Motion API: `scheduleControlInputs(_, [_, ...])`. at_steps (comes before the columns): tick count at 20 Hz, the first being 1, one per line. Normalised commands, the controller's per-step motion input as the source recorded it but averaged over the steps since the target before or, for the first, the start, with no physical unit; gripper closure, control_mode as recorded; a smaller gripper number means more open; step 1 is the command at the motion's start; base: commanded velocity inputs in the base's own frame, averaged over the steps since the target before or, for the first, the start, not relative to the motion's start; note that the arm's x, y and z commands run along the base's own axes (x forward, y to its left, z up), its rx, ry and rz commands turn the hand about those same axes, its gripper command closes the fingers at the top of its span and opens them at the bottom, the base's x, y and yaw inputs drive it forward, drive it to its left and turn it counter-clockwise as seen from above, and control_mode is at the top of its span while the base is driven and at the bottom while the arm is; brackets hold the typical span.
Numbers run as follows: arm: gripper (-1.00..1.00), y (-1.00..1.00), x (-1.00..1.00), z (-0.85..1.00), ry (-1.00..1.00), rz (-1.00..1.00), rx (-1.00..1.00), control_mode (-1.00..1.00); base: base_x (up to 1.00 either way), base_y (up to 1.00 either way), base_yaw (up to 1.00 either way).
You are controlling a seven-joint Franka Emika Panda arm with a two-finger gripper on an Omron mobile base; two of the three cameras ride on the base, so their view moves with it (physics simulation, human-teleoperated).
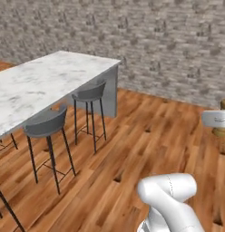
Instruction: Retrieve the shaker from the cabinet and place it next the steak on a plate on the dining table.
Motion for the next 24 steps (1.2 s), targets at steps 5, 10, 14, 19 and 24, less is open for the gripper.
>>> scheduleControlInputs(5, [1.0, 0.0, 0.0, 0.0, 0.0, 0.0, 0.0, 1.0, 1.0, -0.73, 0.29])
scheduleControlInputs(10, [1.0, 0.0, 0.0, 0.0, 0.0, 0.0, 0.0, 1.0, 1.0, -0.81, 0.29])
scheduleControlInputs(14, [1.0, 0.0, 0.0, 0.0, 0.0, 0.0, 0.0, 1.0, 1.0, -0.98, 0.23])
scheduleControlInputs(19, [1.0, 0.0, 0.0, 0.0, 0.0, 0.0, 0.0, 1.0, 1.0, -0.92, 0.31])
scheduleControlInputs(24, [1.0, 0.0, 0.0, 0.0, 0.0, 0.0, 0.0, 1.0, 1.0, -0.83, 0.4])
